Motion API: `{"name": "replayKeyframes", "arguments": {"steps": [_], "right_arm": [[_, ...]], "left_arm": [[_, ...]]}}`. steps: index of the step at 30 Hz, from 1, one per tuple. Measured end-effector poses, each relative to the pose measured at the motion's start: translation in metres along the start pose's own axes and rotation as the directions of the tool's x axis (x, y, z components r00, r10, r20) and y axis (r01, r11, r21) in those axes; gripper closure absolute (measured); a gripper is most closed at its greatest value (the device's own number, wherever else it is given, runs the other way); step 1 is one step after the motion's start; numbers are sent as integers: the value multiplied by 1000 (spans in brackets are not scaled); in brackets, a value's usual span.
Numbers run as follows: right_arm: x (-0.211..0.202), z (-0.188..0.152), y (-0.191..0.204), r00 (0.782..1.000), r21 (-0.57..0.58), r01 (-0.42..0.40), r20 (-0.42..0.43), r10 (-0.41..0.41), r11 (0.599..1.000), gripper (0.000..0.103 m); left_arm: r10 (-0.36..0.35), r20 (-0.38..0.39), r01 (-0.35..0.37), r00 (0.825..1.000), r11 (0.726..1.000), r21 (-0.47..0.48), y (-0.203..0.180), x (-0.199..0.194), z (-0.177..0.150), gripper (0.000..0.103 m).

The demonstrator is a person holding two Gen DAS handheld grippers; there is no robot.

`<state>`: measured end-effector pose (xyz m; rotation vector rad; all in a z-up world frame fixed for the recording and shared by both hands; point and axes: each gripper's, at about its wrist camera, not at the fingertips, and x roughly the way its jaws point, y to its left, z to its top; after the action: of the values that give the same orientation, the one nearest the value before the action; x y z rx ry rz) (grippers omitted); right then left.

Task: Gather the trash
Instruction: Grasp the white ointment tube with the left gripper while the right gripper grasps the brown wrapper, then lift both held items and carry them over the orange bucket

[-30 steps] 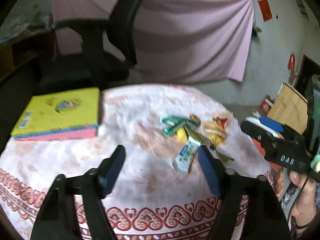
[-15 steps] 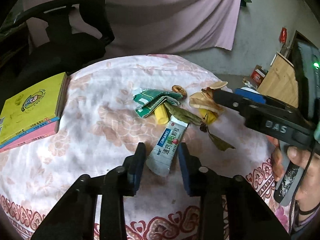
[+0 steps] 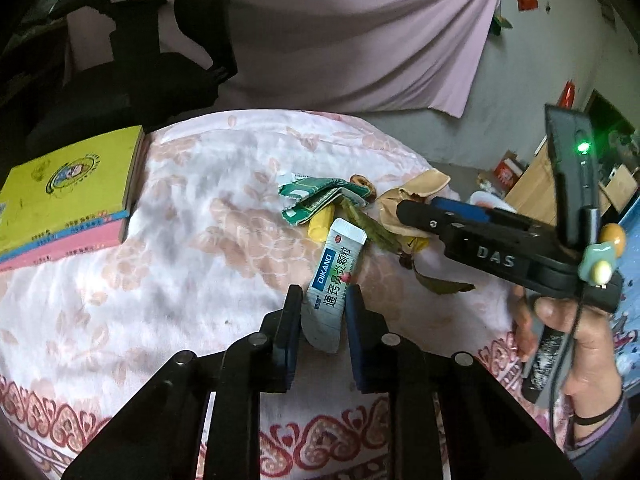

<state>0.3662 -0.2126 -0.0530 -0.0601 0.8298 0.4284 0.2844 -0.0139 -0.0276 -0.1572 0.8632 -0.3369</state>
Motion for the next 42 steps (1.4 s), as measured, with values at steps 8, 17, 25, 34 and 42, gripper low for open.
{"name": "replayKeyframes", "arguments": {"steps": [8, 17, 25, 34, 42], "right_arm": [[-2, -2, 3, 1000, -11, -25, 1, 25, 1000, 74], [-32, -10, 0, 989, 10, -31, 143, 29, 999, 74], [-72, -26, 9, 951, -12, -5, 311, 9, 1000, 74], [-104, -38, 10, 891, -17, -35, 452, 39, 999, 74], [-138, -48, -5, 816, -1, 18, 579, -14, 1000, 73]], "left_arm": [[6, 85, -1, 996, 998, -59, 10, -24, -4, 85], [17, 175, 9, 984, 989, -145, 23, -45, -7, 85], [59, 302, -31, 951, 995, -96, 3, -65, -10, 85], [71, 428, -61, 901, 997, -37, -31, -84, -13, 85], [44, 478, -77, 877, 996, 50, -73, -90, -5, 85]]}}
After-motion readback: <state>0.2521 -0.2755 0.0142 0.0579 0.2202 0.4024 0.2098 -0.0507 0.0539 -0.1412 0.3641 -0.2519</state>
